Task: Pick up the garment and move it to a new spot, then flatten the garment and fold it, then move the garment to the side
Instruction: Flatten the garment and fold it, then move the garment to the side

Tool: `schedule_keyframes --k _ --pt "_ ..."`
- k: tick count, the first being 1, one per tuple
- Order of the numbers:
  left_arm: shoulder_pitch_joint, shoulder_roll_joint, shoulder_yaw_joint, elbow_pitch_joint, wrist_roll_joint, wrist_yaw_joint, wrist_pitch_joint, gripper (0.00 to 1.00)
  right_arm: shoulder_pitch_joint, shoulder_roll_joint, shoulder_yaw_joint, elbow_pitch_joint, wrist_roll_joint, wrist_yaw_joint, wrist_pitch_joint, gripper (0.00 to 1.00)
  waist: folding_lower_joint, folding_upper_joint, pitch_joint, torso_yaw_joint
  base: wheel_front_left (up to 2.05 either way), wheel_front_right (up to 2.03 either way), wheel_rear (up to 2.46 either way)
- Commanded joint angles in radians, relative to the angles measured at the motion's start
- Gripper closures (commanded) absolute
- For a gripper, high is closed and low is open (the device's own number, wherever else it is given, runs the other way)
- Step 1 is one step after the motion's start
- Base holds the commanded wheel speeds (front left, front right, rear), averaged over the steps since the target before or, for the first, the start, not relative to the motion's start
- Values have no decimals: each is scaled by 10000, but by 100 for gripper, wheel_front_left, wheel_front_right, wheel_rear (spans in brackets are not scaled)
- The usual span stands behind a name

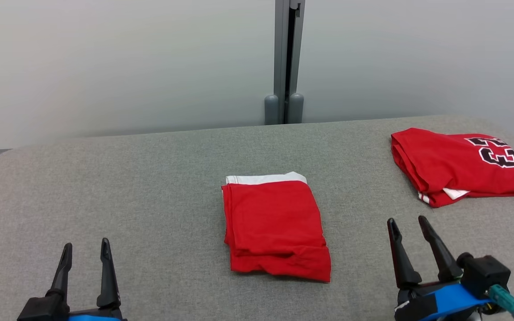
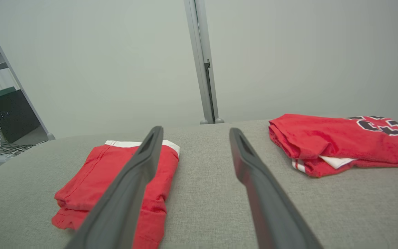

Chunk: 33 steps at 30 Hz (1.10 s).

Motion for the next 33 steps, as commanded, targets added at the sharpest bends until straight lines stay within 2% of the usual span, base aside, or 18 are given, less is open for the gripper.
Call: schedule_keyframes --k 1,10,27,33 --pt "53 34 -5 52 73 -12 -42 0 272 114 -29 -41 -165 5 -32 0 1 0 -25 -2 0 0 0" --pt "34 52 39 270 174 -13 -42 0 360 280 14 488 -415 3 -32 0 1 0 -41 63 0 0 0" --pt "48 7 107 315 222 -13 -42 0 277 316 -64 638 -509 3 -32 0 1 0 -66 92 0 0 0" --pt "-14 -1 75 303 211 -13 -42 0 -179 316 142 881 -596 3 -32 0 1 0 -32 144 0 0 0"
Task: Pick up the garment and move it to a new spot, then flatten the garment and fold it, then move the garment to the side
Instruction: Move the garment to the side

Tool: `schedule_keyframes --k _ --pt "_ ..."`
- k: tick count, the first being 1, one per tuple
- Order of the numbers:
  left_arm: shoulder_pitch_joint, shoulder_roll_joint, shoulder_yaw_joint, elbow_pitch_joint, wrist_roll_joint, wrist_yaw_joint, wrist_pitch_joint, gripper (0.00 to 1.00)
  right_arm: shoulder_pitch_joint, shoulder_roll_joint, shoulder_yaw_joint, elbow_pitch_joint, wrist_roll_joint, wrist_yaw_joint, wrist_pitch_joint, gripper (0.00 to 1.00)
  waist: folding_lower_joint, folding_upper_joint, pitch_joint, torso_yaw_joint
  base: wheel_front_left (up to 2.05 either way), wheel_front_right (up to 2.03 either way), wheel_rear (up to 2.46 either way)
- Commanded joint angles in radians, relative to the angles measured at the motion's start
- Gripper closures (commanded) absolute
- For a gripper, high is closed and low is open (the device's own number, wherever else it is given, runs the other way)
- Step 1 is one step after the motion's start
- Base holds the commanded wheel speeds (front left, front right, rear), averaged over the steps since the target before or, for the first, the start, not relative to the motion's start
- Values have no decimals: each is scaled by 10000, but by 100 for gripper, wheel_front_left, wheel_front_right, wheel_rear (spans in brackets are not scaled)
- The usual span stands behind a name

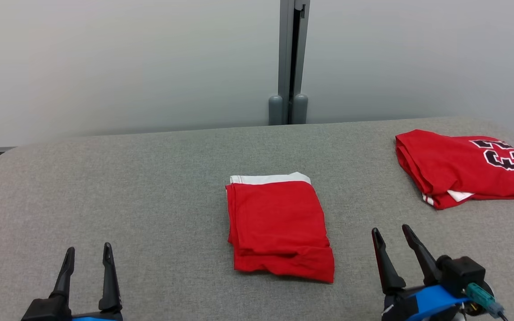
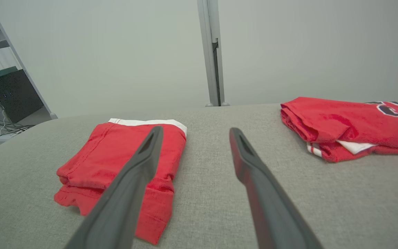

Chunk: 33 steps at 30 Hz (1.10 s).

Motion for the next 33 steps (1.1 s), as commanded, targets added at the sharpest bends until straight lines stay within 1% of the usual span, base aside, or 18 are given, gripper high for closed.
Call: schedule_keyframes --k 1,6,11,18,24,33 --pt "-56 -2 -24 -1 39 -11 -42 0 -371 -4 118 111 -113 3 -32 0 0 0 32 51 0 0 0" --pt "-219 -5 -161 -15 27 -12 -42 0 -1438 -148 588 545 -266 1 -32 0 0 0 182 261 0 0 0" --pt "-314 -5 -252 -16 16 -12 -42 0 -2845 -193 1013 1437 -229 1 -30 0 0 0 446 573 0 0 0" --pt "-699 -11 -413 -51 -84 -12 -42 0 -4366 -387 1252 3743 -135 1 -21 0 0 0 1069 1104 0 0 0" --pt "-966 -15 -486 -11 -203 -9 -42 0 -5084 -443 1361 5728 67 1 -28 0 0 0 1465 1441 0 0 0" --pt "-1246 -16 -645 36 -406 48 -42 0 -5355 -230 1545 7435 542 1 -30 0 0 0 1903 1683 0 0 0"
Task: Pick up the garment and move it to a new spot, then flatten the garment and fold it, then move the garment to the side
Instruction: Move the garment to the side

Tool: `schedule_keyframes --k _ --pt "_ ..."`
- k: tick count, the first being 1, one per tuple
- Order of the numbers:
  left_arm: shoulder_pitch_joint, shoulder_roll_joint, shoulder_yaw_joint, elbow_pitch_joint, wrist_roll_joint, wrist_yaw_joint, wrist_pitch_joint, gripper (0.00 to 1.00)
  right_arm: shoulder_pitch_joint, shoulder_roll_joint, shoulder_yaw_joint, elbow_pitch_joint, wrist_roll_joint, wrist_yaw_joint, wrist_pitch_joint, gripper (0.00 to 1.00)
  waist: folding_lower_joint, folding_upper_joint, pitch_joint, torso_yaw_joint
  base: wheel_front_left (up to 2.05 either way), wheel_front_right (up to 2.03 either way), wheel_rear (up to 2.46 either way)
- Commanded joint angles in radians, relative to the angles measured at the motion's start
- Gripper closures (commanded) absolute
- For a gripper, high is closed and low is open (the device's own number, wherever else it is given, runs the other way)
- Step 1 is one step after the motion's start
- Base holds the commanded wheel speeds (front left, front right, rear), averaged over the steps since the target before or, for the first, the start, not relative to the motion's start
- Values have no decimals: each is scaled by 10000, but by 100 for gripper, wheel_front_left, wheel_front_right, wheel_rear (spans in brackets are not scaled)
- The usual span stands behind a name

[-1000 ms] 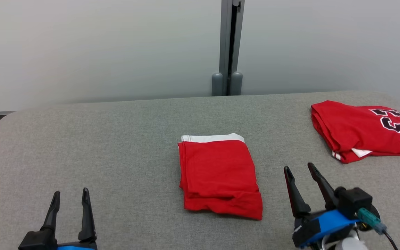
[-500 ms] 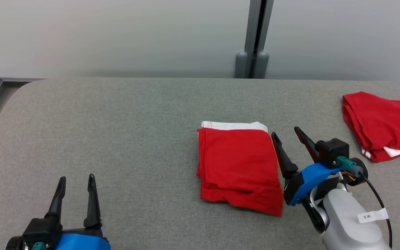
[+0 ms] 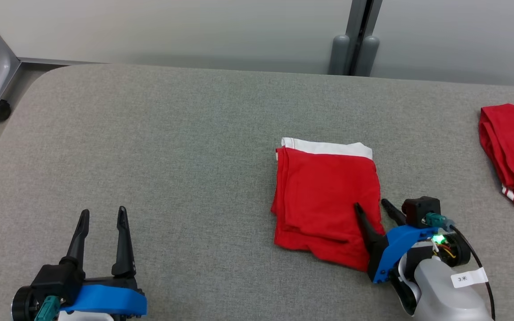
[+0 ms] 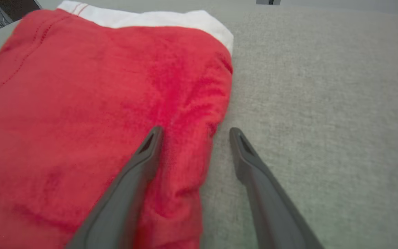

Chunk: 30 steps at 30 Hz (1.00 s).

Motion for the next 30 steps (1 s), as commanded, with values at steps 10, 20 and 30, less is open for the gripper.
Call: schedule_keyframes --k 10,20,30 --pt "-419 -7 -207 56 -291 144 -42 0 -451 237 844 865 1026 3 -6 82 -2 -3 285 76 0 0 0" --pt "-122 -9 -164 -58 -418 203 -42 0 -198 -276 1232 -53 1336 1 -20 100 -2 -3 170 -381 0 0 0" --pt "-169 -9 -137 -283 -335 158 -43 0 617 -1001 1147 -1188 1283 0 -20 100 -2 -3 117 -2202 0 0 0"
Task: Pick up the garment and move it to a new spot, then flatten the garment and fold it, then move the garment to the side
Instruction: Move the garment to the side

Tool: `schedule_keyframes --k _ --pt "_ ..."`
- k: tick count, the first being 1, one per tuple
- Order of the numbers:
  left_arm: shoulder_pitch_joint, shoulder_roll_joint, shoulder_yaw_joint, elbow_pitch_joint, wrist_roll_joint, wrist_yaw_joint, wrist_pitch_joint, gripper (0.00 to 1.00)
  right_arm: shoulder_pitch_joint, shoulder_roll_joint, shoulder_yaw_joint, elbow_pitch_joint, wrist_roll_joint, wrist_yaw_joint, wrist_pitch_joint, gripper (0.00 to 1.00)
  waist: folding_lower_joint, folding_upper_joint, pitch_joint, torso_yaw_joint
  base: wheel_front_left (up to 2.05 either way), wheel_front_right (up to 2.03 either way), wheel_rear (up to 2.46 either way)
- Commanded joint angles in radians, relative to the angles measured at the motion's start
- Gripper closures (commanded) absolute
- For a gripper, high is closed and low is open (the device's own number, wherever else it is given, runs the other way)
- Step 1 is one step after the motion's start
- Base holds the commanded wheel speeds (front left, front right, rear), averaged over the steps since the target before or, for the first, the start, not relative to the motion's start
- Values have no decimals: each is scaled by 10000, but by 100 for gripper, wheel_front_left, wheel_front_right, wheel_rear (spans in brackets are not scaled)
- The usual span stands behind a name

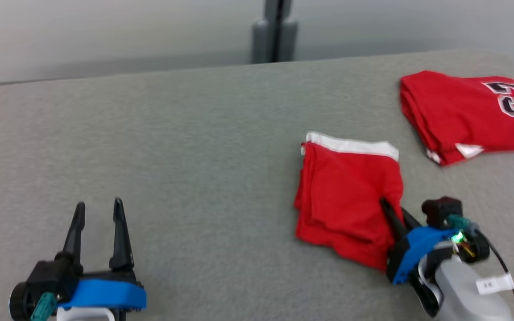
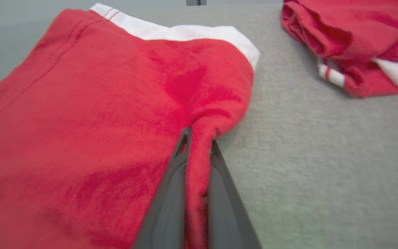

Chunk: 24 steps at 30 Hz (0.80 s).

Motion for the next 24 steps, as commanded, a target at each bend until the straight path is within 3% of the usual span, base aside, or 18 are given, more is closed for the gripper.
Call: schedule_keyframes --k 1,4,10,17,24 --pt "-104 -9 -34 -33 51 -31 -43 0 137 -107 -52 -29 -27 1 0 100 0 -1 -301 -345 0 0 0" --pt "-277 -5 -41 -108 167 -62 -42 0 413 -400 -271 -176 -35 1 -1 100 0 -1 -260 -1073 0 0 0" --pt "-509 -2 -79 -114 250 -97 -42 0 432 -534 -392 -281 -82 1 -1 100 0 -1 -132 -1455 0 0 0" --pt "-645 -2 26 -150 284 -121 -42 0 -268 -744 -87 -935 -658 1 -3 100 0 -1 78 -1245 0 0 0" --pt "-759 -5 64 -342 263 -150 -42 0 -2025 -1133 958 -1028 -1500 1 -1 100 0 -1 506 -903 0 0 0"
